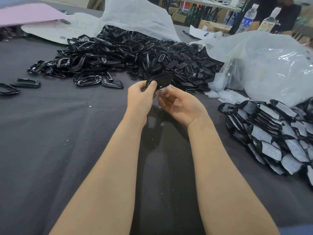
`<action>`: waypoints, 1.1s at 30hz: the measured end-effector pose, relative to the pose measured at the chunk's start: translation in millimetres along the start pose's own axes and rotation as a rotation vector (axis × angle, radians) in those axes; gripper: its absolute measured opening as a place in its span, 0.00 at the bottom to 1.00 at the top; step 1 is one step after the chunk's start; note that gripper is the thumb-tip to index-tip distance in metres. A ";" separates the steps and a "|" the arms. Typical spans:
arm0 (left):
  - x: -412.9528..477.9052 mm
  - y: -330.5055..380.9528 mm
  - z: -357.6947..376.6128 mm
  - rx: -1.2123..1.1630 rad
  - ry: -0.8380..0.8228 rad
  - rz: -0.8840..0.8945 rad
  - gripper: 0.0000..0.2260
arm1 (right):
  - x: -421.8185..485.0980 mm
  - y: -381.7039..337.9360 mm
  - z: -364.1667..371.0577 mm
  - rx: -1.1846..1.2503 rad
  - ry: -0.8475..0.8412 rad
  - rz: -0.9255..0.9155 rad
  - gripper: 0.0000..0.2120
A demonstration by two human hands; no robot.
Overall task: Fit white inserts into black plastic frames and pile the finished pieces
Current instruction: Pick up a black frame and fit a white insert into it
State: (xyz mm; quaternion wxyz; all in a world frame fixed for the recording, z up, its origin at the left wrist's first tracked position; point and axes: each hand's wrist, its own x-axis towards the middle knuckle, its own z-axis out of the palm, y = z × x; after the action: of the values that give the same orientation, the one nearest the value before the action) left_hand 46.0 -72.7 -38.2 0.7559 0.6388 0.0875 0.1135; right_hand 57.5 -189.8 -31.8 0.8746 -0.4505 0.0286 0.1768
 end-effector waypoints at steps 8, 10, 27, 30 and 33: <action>-1.3 4.9 0.8 -0.321 -0.073 -0.219 0.08 | 10.9 7.2 3.5 -0.595 0.318 -0.472 0.08; 0.2 5.8 1.5 -0.386 -0.056 -0.274 0.06 | 10.7 7.9 4.4 -0.669 0.338 -0.523 0.09; 1.8 5.7 -3.0 -0.398 0.104 -0.159 0.08 | 5.0 1.8 5.8 -0.415 0.357 -0.468 0.06; -1.6 7.5 -0.2 -0.389 -0.031 -0.178 0.09 | 4.9 3.1 6.9 -0.410 0.339 -0.467 0.07; -5.7 8.1 2.9 -0.338 -0.135 -0.151 0.09 | 3.9 6.0 6.5 -0.657 0.333 -0.511 0.10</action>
State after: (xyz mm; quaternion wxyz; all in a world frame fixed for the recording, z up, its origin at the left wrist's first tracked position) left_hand 40.8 -75.8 -29.9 0.8628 0.5007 0.0640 0.0263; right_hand 58.4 -180.3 -33.4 0.6840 -0.7195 -0.0008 -0.1204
